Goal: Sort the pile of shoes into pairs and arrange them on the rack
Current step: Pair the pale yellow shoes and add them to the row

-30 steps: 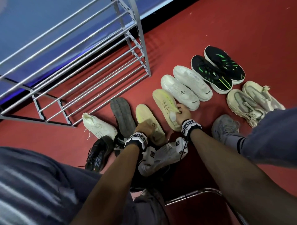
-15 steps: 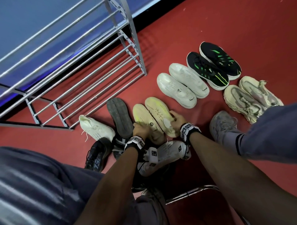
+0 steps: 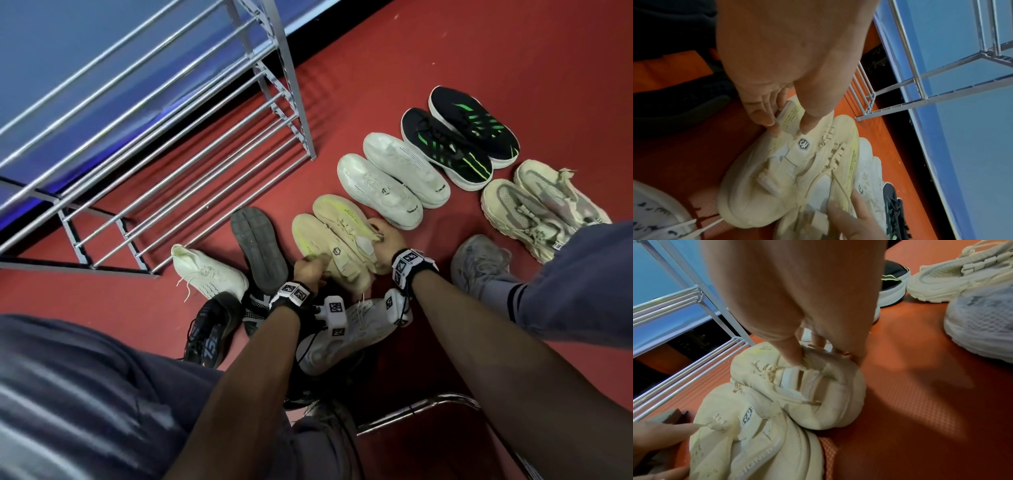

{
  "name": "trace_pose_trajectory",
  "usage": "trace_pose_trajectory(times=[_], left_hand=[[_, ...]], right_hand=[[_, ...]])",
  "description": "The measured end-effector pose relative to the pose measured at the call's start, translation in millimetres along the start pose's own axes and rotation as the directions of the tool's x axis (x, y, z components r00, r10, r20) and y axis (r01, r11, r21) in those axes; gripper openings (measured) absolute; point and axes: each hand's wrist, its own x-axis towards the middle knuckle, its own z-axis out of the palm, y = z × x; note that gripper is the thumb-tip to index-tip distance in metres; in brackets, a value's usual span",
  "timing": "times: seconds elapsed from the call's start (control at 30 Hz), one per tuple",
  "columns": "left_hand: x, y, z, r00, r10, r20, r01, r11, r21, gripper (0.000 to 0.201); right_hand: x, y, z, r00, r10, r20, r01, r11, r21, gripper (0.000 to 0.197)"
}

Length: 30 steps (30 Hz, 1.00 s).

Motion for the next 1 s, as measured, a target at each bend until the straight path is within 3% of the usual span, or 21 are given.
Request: trace_pose_trajectory(times=[0.07,0.17,0.27,0.43,0.63,0.83,0.93,1.0], left_hand=[[0,-3,2,1.0,-0.012,0.009,0.012,1.0,0.004,0.03],[2,-10,4,0.999,-0.024,0.037,0.021,0.998,0.067,0.033],[6,-13,7,0.995,-0.039,0.094,0.025,0.989,0.145,0.034],[7,-15,13,0.998,0.049,-0.032,-0.037,0.953,0.3,0.021],[-6,-2,10,0.996,0.082,-0.021,-0.073,0.959,0.274,0.026],[-68,63,3,0.954,0.298,-0.038,-0.281,0.931,0.232,0.014],[-103,102,-2,0.903,0.427,-0.047,-0.409,0.888,0.21,0.032],[-121,127,-3,0.863,0.502,-0.049,-0.486,0.854,0.188,0.034]], right_hand=[[-1,-1,0,0.997,0.064,0.052,-0.058,0.992,-0.114,0.048],[10,11,3,0.985,0.153,0.081,-0.129,0.96,-0.247,0.066],[12,12,2,0.988,0.131,0.081,-0.113,0.974,-0.197,0.068],[-1,5,-9,0.993,0.097,0.072,-0.093,0.993,-0.068,0.069],[-11,-8,-24,0.999,-0.039,0.031,0.038,0.999,0.027,0.058],[-27,-62,-68,0.994,-0.084,-0.068,0.089,0.993,0.078,0.064],[-45,-108,-97,0.973,-0.177,-0.147,0.189,0.979,0.074,0.065],[-62,-142,-119,0.943,-0.258,-0.209,0.279,0.957,0.079,0.067]])
